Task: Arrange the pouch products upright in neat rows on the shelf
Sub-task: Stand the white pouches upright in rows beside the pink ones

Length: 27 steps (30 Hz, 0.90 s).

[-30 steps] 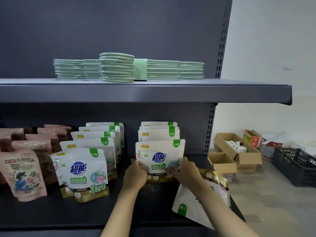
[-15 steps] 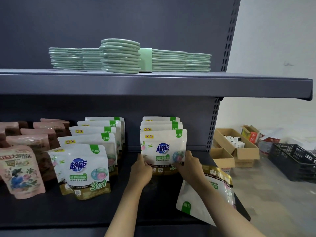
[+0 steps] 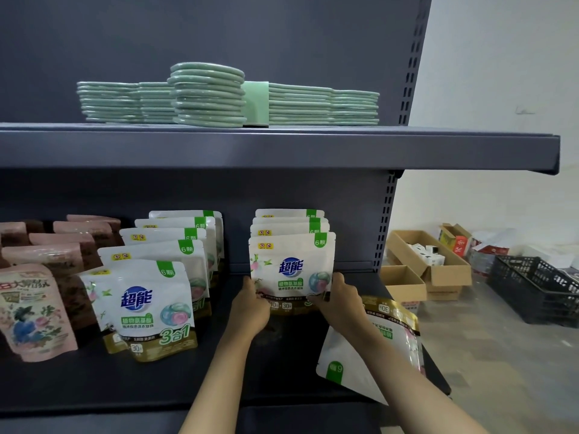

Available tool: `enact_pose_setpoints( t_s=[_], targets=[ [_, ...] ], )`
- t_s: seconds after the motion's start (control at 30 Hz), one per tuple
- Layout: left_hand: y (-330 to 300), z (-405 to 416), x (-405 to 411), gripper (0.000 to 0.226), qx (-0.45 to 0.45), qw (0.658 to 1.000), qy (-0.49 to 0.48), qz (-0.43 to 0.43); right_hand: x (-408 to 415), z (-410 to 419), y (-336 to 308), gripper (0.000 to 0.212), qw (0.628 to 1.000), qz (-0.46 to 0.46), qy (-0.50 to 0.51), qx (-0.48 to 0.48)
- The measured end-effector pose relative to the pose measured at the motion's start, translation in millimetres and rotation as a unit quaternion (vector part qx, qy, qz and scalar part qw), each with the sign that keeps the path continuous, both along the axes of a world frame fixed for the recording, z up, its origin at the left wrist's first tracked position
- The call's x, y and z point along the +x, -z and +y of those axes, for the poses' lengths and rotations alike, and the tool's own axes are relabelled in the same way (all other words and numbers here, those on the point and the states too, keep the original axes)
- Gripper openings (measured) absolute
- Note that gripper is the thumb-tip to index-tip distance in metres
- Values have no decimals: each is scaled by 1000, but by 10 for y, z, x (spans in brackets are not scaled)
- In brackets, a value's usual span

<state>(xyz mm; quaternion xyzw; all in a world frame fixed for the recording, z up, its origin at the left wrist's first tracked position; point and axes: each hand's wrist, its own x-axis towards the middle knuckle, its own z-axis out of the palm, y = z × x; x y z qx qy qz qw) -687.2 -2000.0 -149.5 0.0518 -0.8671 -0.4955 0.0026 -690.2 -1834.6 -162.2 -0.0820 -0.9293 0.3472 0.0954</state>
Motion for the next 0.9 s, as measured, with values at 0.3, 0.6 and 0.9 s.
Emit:
enact_pose_setpoints(
  t_s=[0.3, 0.6, 0.9],
  targets=[
    [68, 53, 163, 41, -45, 996, -68, 30, -22, 315, -42, 27, 992, 39, 12, 122],
    [120, 764, 491, 64, -143, 970, 167, -101, 113, 585, 25, 26, 990, 46, -6, 130],
    [-328, 1063, 567, 36, -35, 968, 243, 43, 431, 1012, -198, 27, 980, 173, -88, 35]
  ],
)
